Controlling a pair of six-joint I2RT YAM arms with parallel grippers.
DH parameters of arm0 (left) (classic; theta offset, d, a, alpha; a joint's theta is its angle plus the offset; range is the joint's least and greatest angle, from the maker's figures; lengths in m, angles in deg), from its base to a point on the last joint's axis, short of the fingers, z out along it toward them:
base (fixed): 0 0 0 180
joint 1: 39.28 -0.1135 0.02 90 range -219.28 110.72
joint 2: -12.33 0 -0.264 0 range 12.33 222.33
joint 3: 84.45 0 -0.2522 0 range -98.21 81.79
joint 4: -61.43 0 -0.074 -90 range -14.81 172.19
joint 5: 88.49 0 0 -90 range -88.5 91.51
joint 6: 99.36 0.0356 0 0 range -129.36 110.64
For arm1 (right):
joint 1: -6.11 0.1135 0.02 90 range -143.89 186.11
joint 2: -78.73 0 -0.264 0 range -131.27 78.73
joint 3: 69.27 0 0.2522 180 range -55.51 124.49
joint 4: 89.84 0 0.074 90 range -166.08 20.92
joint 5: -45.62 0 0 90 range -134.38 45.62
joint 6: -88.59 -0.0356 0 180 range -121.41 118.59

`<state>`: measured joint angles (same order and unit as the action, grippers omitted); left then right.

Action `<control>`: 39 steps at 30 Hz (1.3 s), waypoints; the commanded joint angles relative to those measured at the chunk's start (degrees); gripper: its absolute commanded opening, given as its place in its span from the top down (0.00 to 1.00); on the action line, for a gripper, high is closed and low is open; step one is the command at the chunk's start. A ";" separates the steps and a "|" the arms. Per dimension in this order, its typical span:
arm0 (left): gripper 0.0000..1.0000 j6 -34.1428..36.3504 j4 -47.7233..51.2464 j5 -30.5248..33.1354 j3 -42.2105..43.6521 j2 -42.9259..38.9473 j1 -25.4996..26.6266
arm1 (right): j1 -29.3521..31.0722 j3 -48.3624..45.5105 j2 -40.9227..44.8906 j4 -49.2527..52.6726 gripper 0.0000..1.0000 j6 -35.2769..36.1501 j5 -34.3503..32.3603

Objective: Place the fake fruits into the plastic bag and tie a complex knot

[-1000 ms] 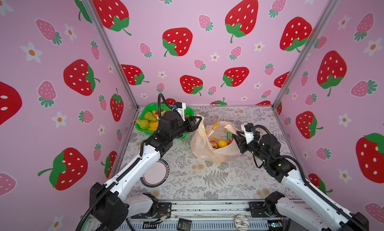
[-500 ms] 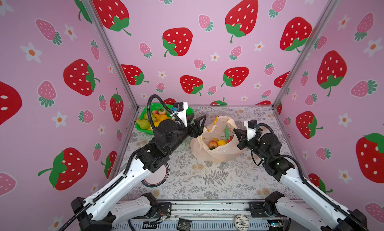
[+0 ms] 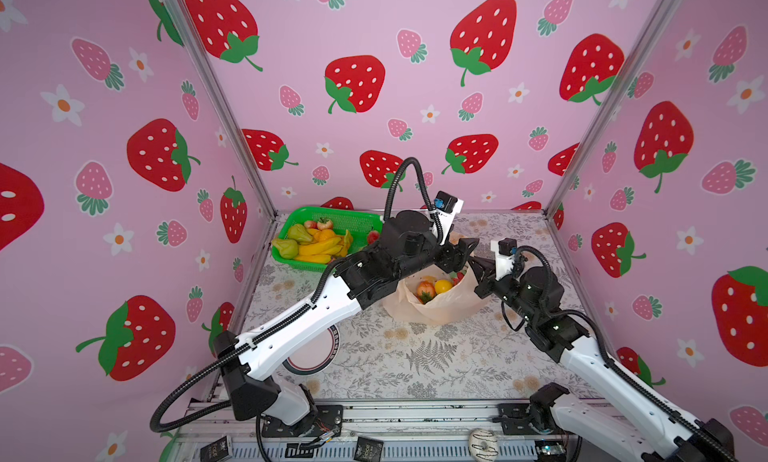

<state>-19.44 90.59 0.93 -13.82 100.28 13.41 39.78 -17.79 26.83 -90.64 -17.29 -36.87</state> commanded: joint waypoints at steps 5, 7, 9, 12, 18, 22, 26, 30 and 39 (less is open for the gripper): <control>0.29 0.48 5.61 -6.85 -6.67 5.41 -3.54 | -0.36 -0.42 0.40 -1.77 0.98 -1.17 -0.59; 0.32 1.30 5.92 -6.89 -7.19 6.46 -3.86 | -0.36 -0.34 0.30 -1.69 0.98 -1.16 -0.64; 0.36 1.80 6.43 -9.08 -7.85 7.30 -4.19 | -0.38 -0.19 0.22 -1.60 0.98 -1.10 -0.71; 0.45 2.25 6.49 -10.76 -8.15 7.99 -4.51 | -0.47 0.14 0.05 -1.34 0.98 -0.95 -0.74; 0.61 2.70 6.66 -13.29 -8.32 8.56 -4.69 | -0.45 0.59 0.05 -1.52 0.98 -1.04 -0.92; 0.81 3.01 6.40 -15.61 -8.64 7.70 -4.88 | -0.52 2.20 -2.05 -0.93 0.83 1.42 -1.28; 0.93 2.27 6.11 -19.74 -8.01 5.23 -5.68 | -2.07 3.28 -0.75 -0.73 0.50 6.85 0.74; 1.00 -4.32 2.00 -25.28 -5.08 2.68 -7.53 | -3.44 4.21 -0.69 -1.91 0.26 9.44 7.55; 1.00 -11.73 -0.65 -32.73 -3.76 1.02 -8.37 | -3.52 5.34 -2.36 -7.47 0.12 15.90 16.94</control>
<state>-28.91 93.01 -27.71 -17.84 102.94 5.04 36.41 -14.71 24.44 -94.84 -5.84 -25.11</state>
